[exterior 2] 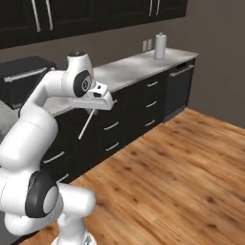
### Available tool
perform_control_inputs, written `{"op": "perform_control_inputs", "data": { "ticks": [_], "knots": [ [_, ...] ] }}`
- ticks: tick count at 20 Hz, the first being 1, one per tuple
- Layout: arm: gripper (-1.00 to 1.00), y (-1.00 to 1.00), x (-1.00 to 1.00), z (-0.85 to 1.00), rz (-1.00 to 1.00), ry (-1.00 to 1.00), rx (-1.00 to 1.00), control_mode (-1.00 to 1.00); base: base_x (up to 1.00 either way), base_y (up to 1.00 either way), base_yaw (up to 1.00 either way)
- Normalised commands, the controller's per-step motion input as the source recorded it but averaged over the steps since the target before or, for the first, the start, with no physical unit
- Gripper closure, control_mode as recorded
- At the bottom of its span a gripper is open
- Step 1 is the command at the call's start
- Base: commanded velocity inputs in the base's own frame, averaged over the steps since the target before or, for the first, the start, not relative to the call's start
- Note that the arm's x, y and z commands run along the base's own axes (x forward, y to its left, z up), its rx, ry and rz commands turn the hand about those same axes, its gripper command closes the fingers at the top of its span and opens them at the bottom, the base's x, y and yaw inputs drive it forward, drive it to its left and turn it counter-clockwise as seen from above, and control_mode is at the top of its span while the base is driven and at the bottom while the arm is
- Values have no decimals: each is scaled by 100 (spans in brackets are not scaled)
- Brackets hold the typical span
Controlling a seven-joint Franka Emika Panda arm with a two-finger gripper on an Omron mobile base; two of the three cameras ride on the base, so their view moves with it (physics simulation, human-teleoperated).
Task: Take a straw from the drawer in front and place it inside the glass cup on the dining counter.
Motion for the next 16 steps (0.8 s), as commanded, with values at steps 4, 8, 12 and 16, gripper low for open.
{"op": "perform_control_inputs", "data": {
  "ticks": [4,8,12,16],
  "knots": [
    [100,0,0,0,0,0,0,100,88,-41,-49],
    [100,0,0,0,0,0,0,100,90,-27,-48],
    [100,0,0,0,0,0,0,100,99,-4,-46],
    [100,0,0,0,0,0,0,100,100,0,-37]
  ]
}}
